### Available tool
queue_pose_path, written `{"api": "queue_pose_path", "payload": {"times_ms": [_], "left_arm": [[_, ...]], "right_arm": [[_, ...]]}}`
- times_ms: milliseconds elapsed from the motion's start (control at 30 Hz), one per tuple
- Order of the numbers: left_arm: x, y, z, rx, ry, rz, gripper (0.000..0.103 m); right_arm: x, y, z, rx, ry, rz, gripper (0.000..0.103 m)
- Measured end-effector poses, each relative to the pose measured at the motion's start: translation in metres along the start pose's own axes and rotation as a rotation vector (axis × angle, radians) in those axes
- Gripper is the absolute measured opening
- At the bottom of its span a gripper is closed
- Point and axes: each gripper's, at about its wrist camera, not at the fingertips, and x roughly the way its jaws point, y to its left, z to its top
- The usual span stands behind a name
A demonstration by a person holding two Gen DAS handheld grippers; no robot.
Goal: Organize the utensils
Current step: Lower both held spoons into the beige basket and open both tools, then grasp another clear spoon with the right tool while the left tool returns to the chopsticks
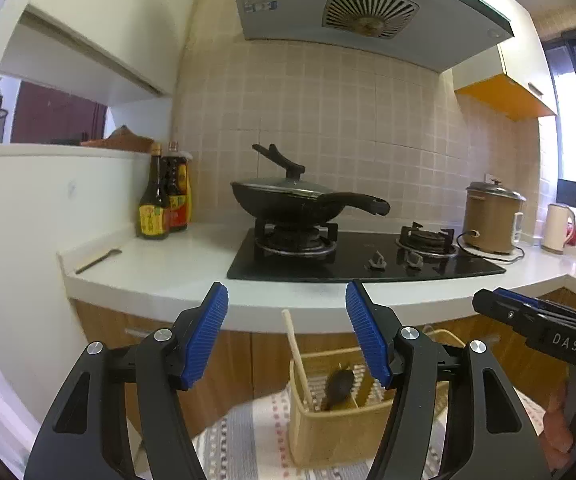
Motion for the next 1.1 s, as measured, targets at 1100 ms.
{"api": "queue_pose_path", "payload": {"times_ms": [1100], "left_arm": [[-0.013, 0.002, -0.168, -0.132, 0.869, -0.374, 0.045]], "right_arm": [[-0.026, 0.066, -0.182, -0.207, 0.714, 0.009, 0.048]]}}
